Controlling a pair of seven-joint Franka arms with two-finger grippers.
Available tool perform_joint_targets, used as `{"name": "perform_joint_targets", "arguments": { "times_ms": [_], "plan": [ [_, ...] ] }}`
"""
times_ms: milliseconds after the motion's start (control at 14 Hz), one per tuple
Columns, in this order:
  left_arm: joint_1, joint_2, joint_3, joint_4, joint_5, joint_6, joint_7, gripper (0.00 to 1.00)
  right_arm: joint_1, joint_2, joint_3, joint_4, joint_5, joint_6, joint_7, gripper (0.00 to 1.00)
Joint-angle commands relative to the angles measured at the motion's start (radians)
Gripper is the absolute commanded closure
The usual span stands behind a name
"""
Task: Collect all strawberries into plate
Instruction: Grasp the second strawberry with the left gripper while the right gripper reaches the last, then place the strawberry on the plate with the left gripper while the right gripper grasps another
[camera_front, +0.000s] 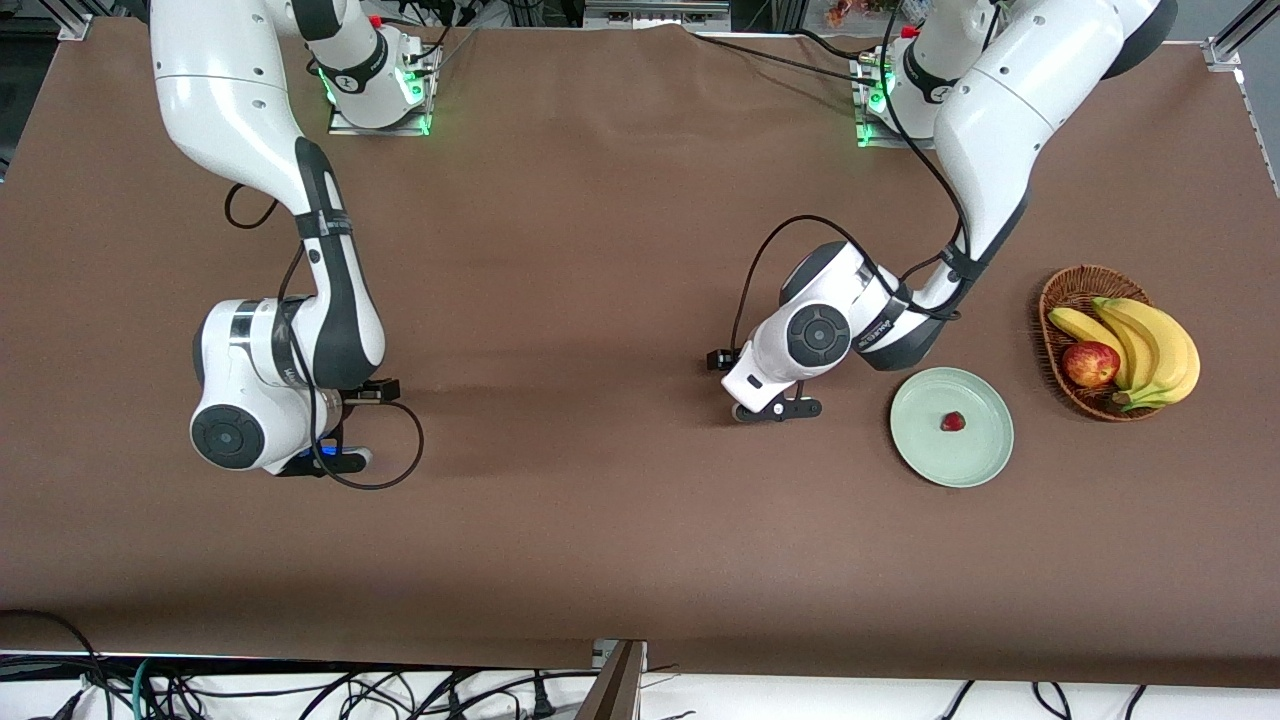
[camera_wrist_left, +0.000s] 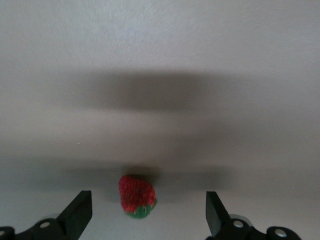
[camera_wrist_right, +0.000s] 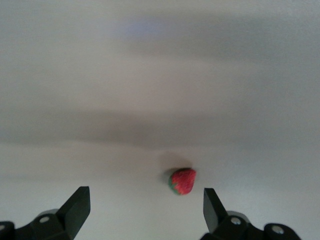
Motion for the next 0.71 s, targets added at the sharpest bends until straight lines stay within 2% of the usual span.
{"name": "perform_joint_targets", "arguments": {
  "times_ms": [0, 71, 143, 214, 286, 500, 643],
  "plan": [
    [0.011, -0.018, 0.002, -0.056, 0.007, 0.054, -0.041, 0.0, 0.019, -0.106, 0.0, -0.212, -0.02, 0.134, -0.025, 0.0],
    [0.009, -0.018, 0.004, -0.061, 0.008, 0.054, -0.04, 0.07, 0.019, -0.126, 0.0, -0.264, -0.02, 0.182, -0.025, 0.0],
    [0.009, -0.018, 0.002, -0.062, 0.008, 0.054, -0.041, 0.31, 0.019, -0.148, 0.0, -0.316, -0.02, 0.231, -0.025, 0.0],
    [0.006, -0.018, 0.002, -0.062, 0.008, 0.054, -0.041, 0.62, 0.019, -0.165, 0.0, -0.366, -0.02, 0.274, -0.025, 0.0],
    [0.006, -0.018, 0.004, -0.062, 0.008, 0.054, -0.041, 0.77, 0.022, -0.174, 0.0, -0.389, -0.021, 0.296, -0.031, 0.0],
    [0.012, -0.018, 0.002, -0.062, 0.008, 0.051, -0.038, 0.89, 0.022, -0.186, 0.0, -0.438, -0.02, 0.323, -0.061, 0.0],
    [0.025, -0.028, 0.002, -0.05, 0.007, 0.028, -0.034, 0.88, 0.022, -0.205, 0.0, -0.511, -0.02, 0.406, -0.063, 0.0]
  ]
}}
